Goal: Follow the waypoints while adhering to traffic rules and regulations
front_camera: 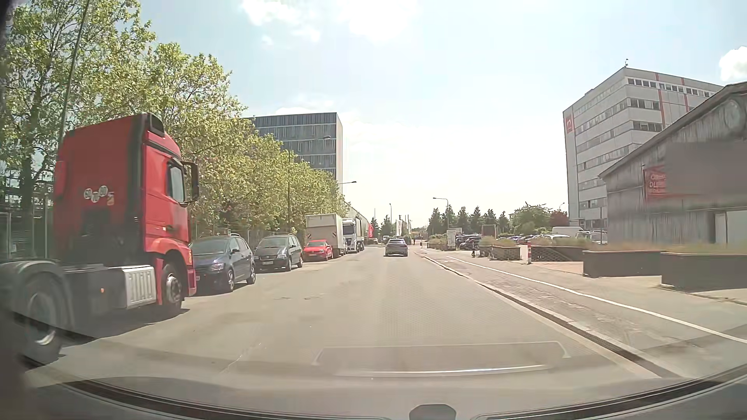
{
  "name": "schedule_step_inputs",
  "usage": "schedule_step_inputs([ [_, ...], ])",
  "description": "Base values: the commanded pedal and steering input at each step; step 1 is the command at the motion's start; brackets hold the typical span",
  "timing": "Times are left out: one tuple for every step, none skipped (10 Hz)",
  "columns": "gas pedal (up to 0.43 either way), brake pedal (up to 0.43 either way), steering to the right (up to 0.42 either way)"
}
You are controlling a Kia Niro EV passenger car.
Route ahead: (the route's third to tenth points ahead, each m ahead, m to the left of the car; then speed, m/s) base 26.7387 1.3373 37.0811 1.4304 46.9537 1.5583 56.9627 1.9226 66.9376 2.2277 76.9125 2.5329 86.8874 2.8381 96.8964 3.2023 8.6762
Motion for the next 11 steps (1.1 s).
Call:
schedule_step_inputs([
  [0.067, 0.030, -0.004],
  [0.067, 0.030, -0.006],
  [0.067, 0.030, -0.006],
  [0.067, 0.030, -0.006],
  [0.079, 0.030, -0.006],
  [0.079, 0.030, -0.006],
  [0.079, 0.030, -0.006],
  [0.079, 0.030, -0.005],
  [0.079, 0.030, -0.004],
  [0.079, 0.030, -0.002],
  [0.087, 0.030, -0.002],
])
